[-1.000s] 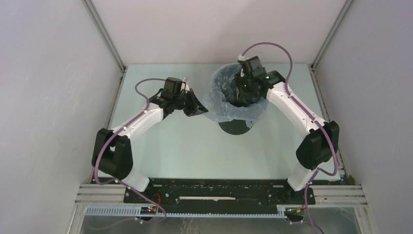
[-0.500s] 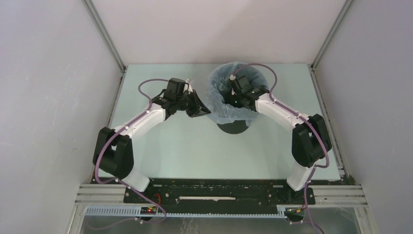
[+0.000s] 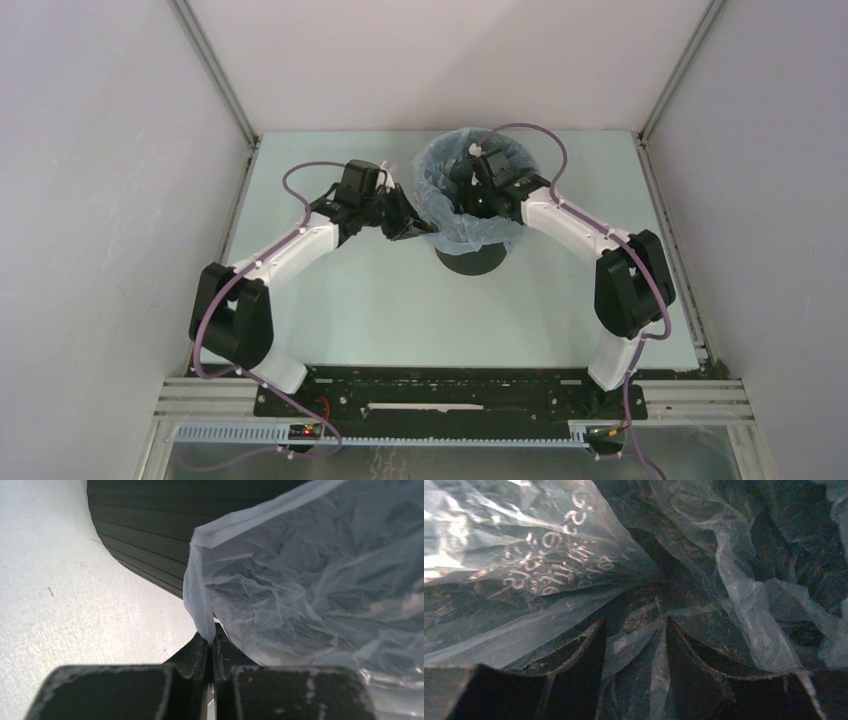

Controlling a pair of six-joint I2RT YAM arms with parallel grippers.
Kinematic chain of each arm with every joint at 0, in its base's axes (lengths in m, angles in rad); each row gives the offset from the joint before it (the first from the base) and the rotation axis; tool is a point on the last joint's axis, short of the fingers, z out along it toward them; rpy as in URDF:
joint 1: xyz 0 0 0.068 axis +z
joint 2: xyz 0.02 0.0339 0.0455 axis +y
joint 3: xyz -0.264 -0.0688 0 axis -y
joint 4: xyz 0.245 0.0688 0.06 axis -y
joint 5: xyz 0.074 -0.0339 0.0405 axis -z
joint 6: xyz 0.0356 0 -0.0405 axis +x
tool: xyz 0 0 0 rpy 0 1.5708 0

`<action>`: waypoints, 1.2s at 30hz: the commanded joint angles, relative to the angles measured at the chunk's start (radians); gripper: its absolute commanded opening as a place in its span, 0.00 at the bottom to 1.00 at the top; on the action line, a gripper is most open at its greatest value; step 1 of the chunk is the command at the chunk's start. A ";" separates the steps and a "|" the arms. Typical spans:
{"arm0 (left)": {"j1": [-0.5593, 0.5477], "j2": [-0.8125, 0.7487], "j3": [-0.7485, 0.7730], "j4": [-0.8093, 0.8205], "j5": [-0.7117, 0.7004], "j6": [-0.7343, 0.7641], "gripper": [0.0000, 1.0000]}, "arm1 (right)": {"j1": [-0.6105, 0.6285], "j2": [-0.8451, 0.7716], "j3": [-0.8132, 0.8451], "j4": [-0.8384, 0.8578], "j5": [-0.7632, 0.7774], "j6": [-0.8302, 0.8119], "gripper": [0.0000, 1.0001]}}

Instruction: Put the trash bags into the trash bin

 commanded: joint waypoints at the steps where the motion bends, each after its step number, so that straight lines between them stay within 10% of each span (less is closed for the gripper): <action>1: -0.013 -0.074 -0.025 0.009 -0.014 0.004 0.07 | 0.016 0.059 0.145 -0.231 0.016 -0.039 0.56; 11: -0.032 -0.137 -0.112 0.010 -0.054 0.007 0.07 | 0.055 0.096 0.378 -0.447 0.107 -0.089 0.59; 19: -0.033 -0.139 -0.095 0.009 -0.053 -0.001 0.07 | 0.037 0.193 0.338 -0.318 0.109 -0.123 0.43; 36: -0.033 -0.099 -0.055 -0.008 -0.042 0.018 0.09 | 0.033 0.282 0.255 -0.210 0.090 -0.128 0.50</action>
